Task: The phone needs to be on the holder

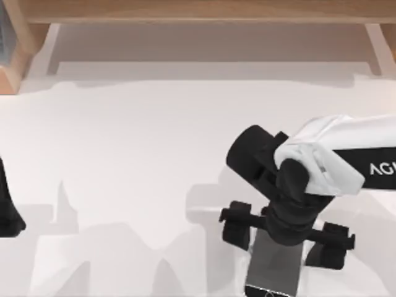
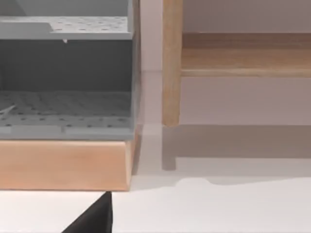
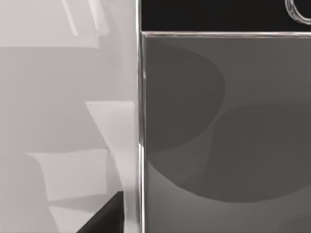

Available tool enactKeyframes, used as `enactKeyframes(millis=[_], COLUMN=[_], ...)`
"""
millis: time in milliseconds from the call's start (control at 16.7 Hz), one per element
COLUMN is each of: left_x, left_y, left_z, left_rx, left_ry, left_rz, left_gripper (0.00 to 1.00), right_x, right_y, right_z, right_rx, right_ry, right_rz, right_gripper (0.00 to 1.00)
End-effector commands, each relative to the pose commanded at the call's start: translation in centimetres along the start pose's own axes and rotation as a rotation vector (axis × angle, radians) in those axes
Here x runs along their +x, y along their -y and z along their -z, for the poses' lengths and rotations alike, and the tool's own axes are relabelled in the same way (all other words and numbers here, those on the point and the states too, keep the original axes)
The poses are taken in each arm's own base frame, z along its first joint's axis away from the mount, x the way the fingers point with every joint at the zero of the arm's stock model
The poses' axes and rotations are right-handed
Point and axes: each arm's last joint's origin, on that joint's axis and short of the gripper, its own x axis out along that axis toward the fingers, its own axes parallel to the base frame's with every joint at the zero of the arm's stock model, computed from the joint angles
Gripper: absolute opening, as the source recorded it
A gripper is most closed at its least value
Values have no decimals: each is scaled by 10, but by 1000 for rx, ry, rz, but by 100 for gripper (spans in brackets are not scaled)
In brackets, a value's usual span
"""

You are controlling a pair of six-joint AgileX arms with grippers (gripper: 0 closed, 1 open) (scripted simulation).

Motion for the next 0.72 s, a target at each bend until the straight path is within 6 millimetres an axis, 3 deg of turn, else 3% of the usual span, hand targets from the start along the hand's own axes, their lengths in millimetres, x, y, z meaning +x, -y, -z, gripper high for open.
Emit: enactKeyframes(millis=[540,720], left_x=[0,0], left_y=[0,0], left_z=[0,0], left_rx=[0,0], left_ry=[0,0], left_rz=[0,0], left_gripper=[100,100], right_x=[0,0], right_y=[0,0], right_z=[0,0], right_rx=[0,0], right_ry=[0,0], right_rz=[0,0], right_gripper=[2,0])
